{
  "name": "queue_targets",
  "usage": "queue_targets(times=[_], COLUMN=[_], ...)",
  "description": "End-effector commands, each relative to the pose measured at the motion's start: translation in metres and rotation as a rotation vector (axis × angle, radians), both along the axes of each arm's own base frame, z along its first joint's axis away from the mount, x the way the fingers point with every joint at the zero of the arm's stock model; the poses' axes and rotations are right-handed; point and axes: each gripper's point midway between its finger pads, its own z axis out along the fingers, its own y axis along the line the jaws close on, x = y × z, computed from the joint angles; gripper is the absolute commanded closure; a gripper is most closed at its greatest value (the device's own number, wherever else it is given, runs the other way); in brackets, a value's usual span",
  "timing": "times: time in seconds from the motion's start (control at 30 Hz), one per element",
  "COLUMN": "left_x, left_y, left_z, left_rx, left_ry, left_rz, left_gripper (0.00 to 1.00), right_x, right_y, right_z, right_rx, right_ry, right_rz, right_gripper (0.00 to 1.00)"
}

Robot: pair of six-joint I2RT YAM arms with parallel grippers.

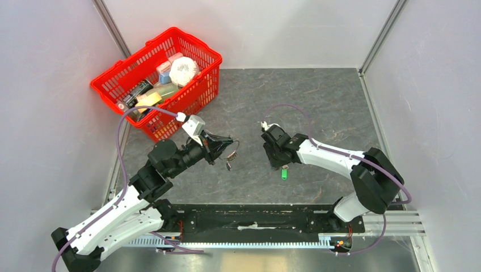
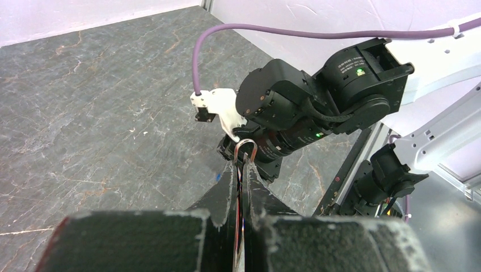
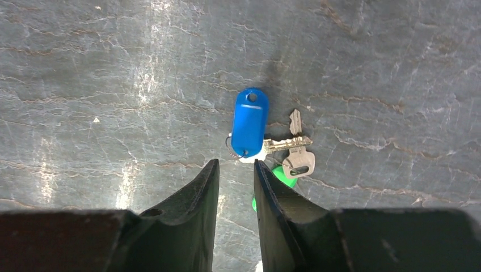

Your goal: Put the keys on the keyring

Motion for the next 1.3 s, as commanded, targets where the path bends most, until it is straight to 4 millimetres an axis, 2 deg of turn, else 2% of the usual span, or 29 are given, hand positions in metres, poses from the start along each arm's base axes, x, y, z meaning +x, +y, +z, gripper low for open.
queue_targets(times=[0.0,0.23,0.77,1.07,1.27], left_x=[-0.003,-0.003,-0.004,-0.004,-0.004], left_y=[0.003,0.005,0.007,0.008,0.008], left_z=[0.032,0.033,0.036,0.035,0.036], left_rx=[-0.074,-0.074,-0.080,-0.079,-0.080], left_ry=[-0.047,-0.049,-0.056,-0.055,-0.056], left_rz=[0.002,0.006,0.013,0.014,0.013], left_gripper=[0.98,0.98,0.98,0.98,0.98], right_x=[0.014,0.012,0.015,0.017,0.016], right_y=[0.014,0.017,0.014,0.005,0.008], right_z=[0.007,-0.004,-0.008,-0.010,-0.010], right_rx=[-0.004,-0.017,-0.052,-0.095,-0.080], right_ry=[-0.044,-0.016,-0.017,-0.022,-0.011], right_rz=[0.092,0.112,0.078,0.044,0.047], right_gripper=[0.64,0.67,0.71,0.82,0.92])
